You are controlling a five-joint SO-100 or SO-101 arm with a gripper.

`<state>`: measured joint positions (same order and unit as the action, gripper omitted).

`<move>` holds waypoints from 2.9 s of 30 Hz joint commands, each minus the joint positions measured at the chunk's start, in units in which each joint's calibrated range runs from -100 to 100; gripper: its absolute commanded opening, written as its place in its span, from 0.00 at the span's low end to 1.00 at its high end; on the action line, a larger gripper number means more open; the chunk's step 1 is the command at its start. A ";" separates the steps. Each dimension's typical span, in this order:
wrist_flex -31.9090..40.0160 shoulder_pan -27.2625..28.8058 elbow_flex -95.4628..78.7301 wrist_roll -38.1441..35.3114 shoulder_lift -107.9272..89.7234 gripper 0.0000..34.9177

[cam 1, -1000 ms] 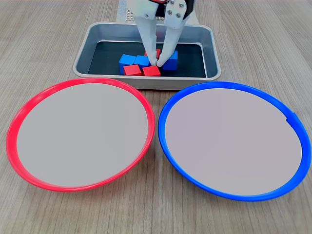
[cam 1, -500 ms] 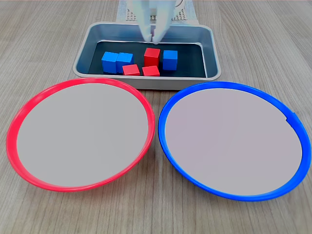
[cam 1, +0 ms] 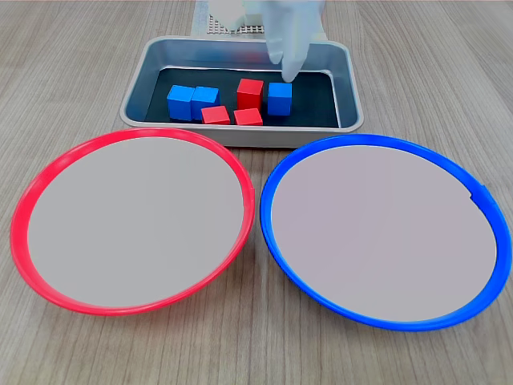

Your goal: Resolve any anomalies and move all blocks to matching dishes

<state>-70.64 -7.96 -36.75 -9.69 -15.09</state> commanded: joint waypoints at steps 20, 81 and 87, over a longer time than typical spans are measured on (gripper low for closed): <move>3.65 -1.68 5.03 1.76 14.02 0.10; 3.08 11.31 -2.53 -31.36 0.55 0.36; 5.14 11.31 -5.08 -33.50 1.23 0.41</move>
<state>-66.88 2.92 -41.29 -42.03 -13.64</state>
